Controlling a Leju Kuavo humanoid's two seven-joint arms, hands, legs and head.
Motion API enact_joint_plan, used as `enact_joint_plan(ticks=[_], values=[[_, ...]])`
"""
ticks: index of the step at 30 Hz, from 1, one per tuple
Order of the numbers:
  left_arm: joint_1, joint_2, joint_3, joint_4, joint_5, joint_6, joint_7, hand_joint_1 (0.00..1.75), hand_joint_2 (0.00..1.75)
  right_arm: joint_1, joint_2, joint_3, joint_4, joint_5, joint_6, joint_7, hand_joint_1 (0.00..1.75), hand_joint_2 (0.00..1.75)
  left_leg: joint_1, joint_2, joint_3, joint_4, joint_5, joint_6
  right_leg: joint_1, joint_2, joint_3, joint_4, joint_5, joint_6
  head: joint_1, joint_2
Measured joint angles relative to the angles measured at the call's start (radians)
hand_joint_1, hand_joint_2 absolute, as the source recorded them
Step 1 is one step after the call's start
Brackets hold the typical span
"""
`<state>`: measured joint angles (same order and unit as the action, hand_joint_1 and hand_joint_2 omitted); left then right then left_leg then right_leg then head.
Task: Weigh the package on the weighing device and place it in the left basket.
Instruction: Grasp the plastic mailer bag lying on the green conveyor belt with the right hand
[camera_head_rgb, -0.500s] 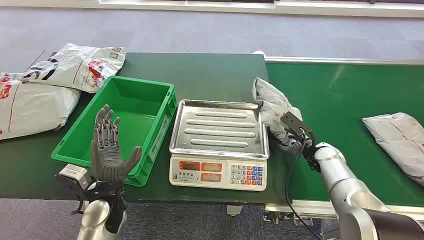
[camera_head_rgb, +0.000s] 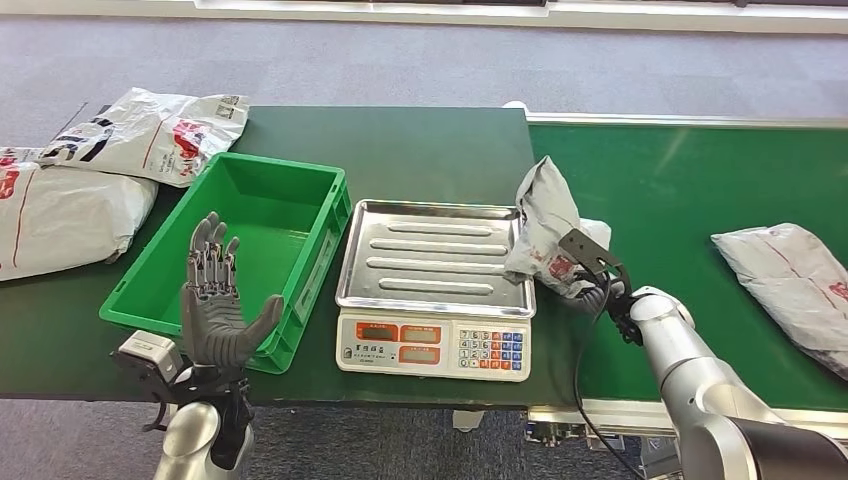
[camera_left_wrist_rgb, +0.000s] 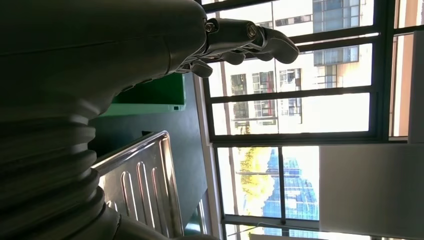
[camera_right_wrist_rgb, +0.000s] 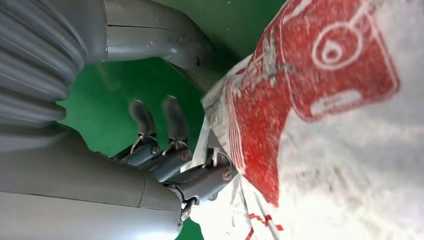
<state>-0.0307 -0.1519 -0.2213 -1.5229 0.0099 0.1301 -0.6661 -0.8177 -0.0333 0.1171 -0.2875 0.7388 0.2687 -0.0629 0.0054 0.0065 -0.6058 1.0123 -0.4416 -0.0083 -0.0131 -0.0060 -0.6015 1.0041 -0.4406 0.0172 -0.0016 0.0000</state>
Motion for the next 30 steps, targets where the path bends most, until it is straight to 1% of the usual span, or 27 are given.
enact_joint_plan(ticks=[4, 7, 9, 13, 18, 24, 26, 30], values=[[0.000, 0.003, 0.000, 0.000, 0.000, 0.000, 0.000, 0.00, 1.75, 0.000, 0.000, 0.000, 0.001, 0.001, 0.005, -0.008, 1.75, 1.75, 0.000, 0.001, 0.000, 0.000, 0.000, 0.000, 0.001, 0.001, 0.000, 0.000, 0.000, 0.000, 0.000, 0.000], [0.000, 0.004, 0.000, 0.000, 0.000, 0.001, 0.000, 0.00, 1.75, 0.003, -0.001, 0.000, 0.001, -0.019, 0.026, -0.037, 1.75, 1.75, 0.000, 0.003, 0.000, 0.000, -0.001, -0.001, 0.001, 0.003, -0.001, 0.000, 0.000, 0.000, 0.000, 0.000], [0.000, 0.005, 0.000, 0.000, 0.000, 0.001, -0.001, 0.00, 1.75, 0.006, -0.004, -0.003, 0.001, -0.046, 0.069, -0.077, 1.75, 1.75, 0.001, 0.006, 0.000, 0.000, -0.002, -0.003, 0.002, 0.007, -0.002, 0.000, 0.001, -0.001, 0.000, 0.000], [-0.005, 0.007, 0.000, 0.001, 0.000, 0.001, -0.002, 0.00, 1.75, 0.012, -0.004, -0.011, 0.001, -0.092, 0.184, -0.162, 1.75, 1.75, 0.002, 0.016, 0.002, 0.000, -0.005, -0.005, 0.002, 0.016, -0.004, 0.000, 0.002, -0.005, 0.000, 0.000], [-0.009, 0.008, 0.001, 0.001, -0.002, 0.002, -0.002, 0.00, 1.75, 0.018, -0.001, -0.023, 0.001, -0.117, 0.285, -0.252, 1.75, 1.75, 0.003, 0.016, 0.002, -0.002, -0.004, -0.006, 0.003, 0.016, -0.004, 0.001, 0.002, -0.006, 0.000, 0.000], [-0.012, 0.008, 0.002, 0.000, -0.003, 0.002, 0.000, 0.00, 1.75, 0.024, 0.000, -0.025, 0.001, -0.133, 0.338, -0.318, 1.75, 1.75, 0.003, 0.016, 0.002, -0.002, -0.004, -0.006, 0.004, 0.016, -0.004, 0.001, 0.002, -0.006, 0.000, 0.000], [-0.012, 0.008, 0.002, 0.000, -0.005, 0.002, 0.001, 0.00, 1.75, 0.029, 0.000, -0.026, -0.001, -0.142, 0.366, -0.371, 1.75, 1.75, 0.003, 0.016, 0.002, -0.002, -0.004, -0.006, 0.004, 0.016, -0.004, 0.001, 0.002, -0.006, 0.000, 0.000], [-0.011, 0.008, 0.009, 0.000, -0.010, 0.004, 0.002, 0.00, 1.75, 0.041, 0.009, -0.025, -0.030, -0.190, 0.401, -0.536, 1.75, 1.75, 0.003, 0.017, 0.001, -0.002, -0.004, -0.007, 0.004, 0.016, -0.006, 0.001, 0.002, -0.006, 0.000, 0.000]])
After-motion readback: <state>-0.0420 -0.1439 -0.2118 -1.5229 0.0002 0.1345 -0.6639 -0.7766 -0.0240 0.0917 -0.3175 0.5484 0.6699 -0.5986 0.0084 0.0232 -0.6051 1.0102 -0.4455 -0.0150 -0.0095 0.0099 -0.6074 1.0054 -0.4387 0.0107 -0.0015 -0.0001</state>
